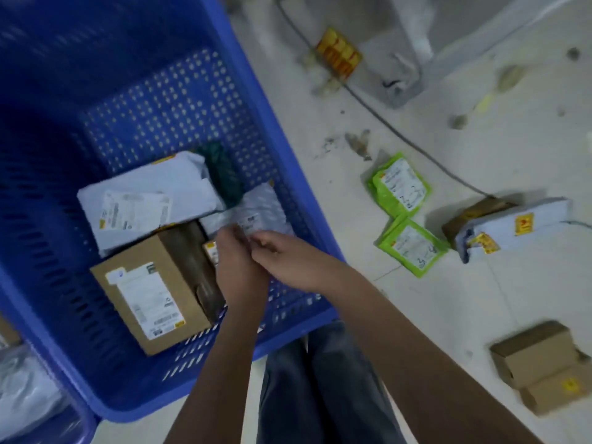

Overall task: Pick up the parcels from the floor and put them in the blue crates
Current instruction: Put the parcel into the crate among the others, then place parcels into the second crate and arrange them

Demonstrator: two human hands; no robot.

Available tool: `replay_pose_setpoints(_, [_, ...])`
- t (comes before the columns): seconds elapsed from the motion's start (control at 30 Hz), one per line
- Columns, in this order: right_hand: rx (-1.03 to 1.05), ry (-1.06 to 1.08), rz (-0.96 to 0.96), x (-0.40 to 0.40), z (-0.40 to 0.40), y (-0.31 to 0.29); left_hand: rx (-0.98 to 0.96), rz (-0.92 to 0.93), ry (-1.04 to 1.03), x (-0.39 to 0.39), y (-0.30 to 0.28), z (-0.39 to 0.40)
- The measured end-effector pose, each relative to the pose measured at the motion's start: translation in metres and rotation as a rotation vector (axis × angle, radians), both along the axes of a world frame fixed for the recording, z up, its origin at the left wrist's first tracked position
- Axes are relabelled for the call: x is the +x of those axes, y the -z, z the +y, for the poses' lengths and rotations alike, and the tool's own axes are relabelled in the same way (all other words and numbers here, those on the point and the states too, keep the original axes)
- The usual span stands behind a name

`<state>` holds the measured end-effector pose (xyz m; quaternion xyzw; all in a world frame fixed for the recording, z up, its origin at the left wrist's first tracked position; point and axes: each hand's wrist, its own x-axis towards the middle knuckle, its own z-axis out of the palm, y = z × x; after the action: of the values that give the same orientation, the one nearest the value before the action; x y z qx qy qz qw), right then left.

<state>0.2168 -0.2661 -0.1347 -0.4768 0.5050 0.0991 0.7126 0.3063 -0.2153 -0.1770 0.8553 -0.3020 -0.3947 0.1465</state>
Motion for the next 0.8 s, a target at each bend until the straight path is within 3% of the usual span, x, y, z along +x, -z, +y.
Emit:
replay_pose_setpoints(0.07, [-0.053, 0.243, -0.083, -0.037, -0.017, -0.034, -0.268, 0.017, -0.082, -0.025, -0.027, -0.023])
replay_pose_setpoints(0.13, [-0.068, 0.591, -0.092, -0.079, -0.028, -0.052, -0.480, -0.024, 0.039, -0.052, -0.046, -0.045])
replay_pose_setpoints(0.27, [-0.079, 1.017, 0.236, -0.166, -0.032, -0.015, -0.575, 0.113, 0.304, -0.114, -0.058, -0.078])
replay_pose_setpoints(0.4, [0.280, 1.189, 0.420, -0.243, 0.007, 0.032, -0.415, 0.099, 0.761, -0.165, -0.046, -0.077])
replay_pose_setpoints(0.5, [0.413, 1.080, 0.522, -0.281, 0.057, 0.039, -0.164, 0.060, 1.082, -0.183, -0.027, -0.060])
replay_pose_setpoints(0.6, [0.451, 1.014, 0.550, -0.306, 0.099, 0.032, 0.067, 0.024, 1.118, -0.186, -0.016, -0.040])
replay_pose_setpoints(0.8, [0.582, 1.292, 0.483, -0.350, 0.148, 0.029, 0.401, -0.082, 1.197, -0.213, -0.015, -0.040])
